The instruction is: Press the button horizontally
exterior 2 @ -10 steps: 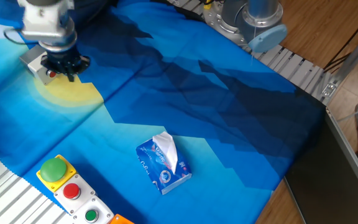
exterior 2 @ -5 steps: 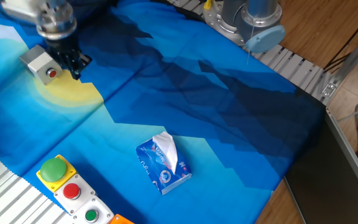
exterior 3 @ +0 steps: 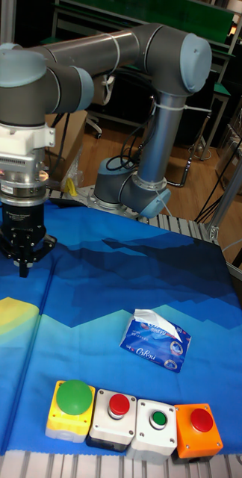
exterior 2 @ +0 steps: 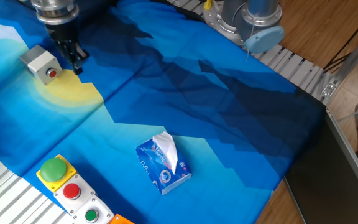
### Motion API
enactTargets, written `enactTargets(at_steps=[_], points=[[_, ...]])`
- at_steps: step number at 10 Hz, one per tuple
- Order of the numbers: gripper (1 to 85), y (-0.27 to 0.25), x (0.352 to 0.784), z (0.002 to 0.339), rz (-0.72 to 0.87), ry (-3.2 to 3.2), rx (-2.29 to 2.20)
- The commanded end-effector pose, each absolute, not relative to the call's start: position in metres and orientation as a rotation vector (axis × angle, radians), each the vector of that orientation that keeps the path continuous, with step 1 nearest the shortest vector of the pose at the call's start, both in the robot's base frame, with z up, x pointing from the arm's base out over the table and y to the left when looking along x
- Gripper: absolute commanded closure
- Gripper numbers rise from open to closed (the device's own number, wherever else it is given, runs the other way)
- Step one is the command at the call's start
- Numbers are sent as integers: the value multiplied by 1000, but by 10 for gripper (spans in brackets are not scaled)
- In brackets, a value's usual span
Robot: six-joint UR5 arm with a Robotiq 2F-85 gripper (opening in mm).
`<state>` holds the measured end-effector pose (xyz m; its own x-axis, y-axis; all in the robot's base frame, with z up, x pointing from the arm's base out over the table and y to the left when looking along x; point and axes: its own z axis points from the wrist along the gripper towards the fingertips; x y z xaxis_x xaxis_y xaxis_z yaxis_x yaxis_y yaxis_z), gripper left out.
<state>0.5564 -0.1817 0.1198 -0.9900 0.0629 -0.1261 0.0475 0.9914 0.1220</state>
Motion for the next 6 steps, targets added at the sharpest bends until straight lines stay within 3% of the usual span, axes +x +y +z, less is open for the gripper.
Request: enactTargets(at_steps=[1,4,6], points=[[847,-191,556,123,178,3010,-84],[847,-191,575,127,161,2924,-206],[847,-184,555,124,221,3012,-31]])
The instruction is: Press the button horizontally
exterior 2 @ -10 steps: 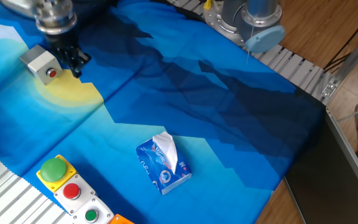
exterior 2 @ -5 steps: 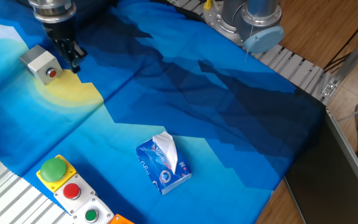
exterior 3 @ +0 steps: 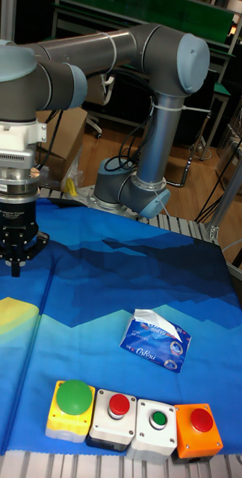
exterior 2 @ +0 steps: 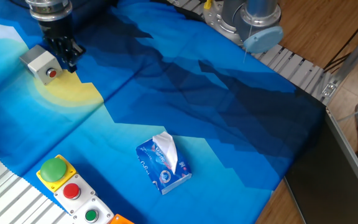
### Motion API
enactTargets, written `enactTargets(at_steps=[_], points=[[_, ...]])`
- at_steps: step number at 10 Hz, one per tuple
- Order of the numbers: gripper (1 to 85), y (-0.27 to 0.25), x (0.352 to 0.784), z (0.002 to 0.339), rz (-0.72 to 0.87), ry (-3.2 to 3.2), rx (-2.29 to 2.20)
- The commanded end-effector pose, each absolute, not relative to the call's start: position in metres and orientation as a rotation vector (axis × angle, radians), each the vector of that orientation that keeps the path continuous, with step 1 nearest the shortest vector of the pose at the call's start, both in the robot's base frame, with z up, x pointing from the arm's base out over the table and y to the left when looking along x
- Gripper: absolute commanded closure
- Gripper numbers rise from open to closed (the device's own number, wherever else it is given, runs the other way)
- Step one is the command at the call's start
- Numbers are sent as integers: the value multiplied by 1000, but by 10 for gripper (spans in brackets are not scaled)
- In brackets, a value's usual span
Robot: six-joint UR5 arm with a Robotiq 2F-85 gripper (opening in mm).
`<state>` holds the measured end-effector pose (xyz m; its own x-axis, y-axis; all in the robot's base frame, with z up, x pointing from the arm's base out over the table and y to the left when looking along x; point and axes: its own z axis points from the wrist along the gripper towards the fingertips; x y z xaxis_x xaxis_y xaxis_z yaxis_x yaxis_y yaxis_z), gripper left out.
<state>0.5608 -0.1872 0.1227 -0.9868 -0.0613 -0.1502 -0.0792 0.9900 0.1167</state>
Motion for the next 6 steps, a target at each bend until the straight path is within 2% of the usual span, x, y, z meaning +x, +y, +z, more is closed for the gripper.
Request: enactTargets(at_steps=[1,2,4,6], points=[[847,-190,546,124,168,3053,59],[847,-169,536,135,100,3063,131],[847,-125,523,153,85,3063,220],[847,-63,524,165,131,3040,352]])
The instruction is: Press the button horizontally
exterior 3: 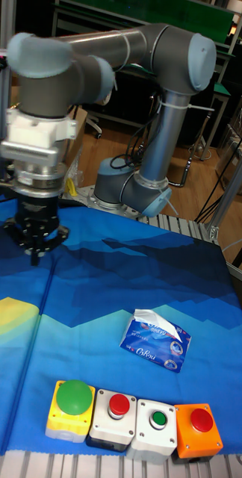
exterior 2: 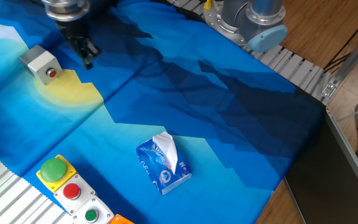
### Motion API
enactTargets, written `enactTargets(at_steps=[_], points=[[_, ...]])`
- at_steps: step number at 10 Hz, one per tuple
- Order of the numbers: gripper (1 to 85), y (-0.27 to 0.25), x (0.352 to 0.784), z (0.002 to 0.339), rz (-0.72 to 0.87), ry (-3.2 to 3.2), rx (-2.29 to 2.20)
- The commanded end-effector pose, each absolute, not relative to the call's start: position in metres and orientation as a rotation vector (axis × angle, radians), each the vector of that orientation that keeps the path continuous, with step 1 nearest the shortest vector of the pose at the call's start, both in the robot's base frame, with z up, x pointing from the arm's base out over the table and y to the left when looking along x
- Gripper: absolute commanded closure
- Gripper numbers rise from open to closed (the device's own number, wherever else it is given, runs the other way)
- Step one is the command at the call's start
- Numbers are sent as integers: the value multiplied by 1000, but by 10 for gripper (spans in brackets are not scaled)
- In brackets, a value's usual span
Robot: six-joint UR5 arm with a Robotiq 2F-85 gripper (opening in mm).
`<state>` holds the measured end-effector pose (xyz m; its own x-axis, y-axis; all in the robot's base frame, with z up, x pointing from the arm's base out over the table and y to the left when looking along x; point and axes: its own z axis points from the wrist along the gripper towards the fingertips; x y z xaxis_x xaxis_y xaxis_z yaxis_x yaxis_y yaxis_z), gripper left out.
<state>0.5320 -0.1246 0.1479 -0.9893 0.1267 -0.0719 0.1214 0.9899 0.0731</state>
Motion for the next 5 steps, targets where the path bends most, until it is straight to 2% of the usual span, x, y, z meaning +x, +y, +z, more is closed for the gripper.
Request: enactTargets(at_steps=[1,3,5], points=[[847,-32,527,168,139,3012,415],[847,3,534,160,213,2964,453],[847,-13,535,149,110,2976,444]])
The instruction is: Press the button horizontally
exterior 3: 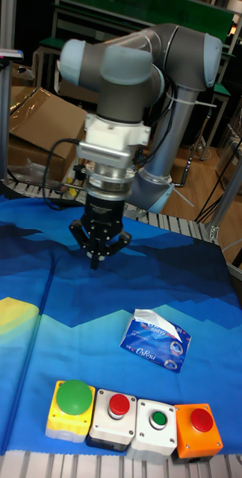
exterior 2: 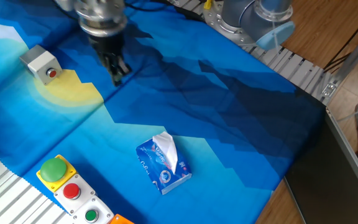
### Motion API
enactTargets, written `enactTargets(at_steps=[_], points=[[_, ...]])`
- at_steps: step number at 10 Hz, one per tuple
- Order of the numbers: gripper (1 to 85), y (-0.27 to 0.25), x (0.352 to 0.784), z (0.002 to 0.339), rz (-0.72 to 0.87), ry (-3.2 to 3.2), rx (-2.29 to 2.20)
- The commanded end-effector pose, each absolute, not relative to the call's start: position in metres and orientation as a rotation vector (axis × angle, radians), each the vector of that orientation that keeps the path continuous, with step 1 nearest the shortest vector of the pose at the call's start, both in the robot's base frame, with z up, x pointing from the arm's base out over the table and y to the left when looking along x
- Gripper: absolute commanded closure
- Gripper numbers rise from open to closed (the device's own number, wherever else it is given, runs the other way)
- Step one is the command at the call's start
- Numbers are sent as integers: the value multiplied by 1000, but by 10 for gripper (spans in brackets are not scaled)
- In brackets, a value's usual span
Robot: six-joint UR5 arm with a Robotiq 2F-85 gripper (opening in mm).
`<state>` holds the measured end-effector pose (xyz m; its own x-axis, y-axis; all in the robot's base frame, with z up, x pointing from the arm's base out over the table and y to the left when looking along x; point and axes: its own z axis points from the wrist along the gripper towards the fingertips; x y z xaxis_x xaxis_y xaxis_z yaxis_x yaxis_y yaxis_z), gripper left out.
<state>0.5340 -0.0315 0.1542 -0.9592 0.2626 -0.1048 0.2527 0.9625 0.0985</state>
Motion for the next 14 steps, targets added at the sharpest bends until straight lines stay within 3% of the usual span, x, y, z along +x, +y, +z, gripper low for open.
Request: enactTargets(at_steps=[1,4,10,14], points=[[847,-32,537,148,61,2993,418],[847,-70,540,152,26,3040,406],[847,-41,535,153,200,3063,489],[847,-12,530,140,177,3042,577]])
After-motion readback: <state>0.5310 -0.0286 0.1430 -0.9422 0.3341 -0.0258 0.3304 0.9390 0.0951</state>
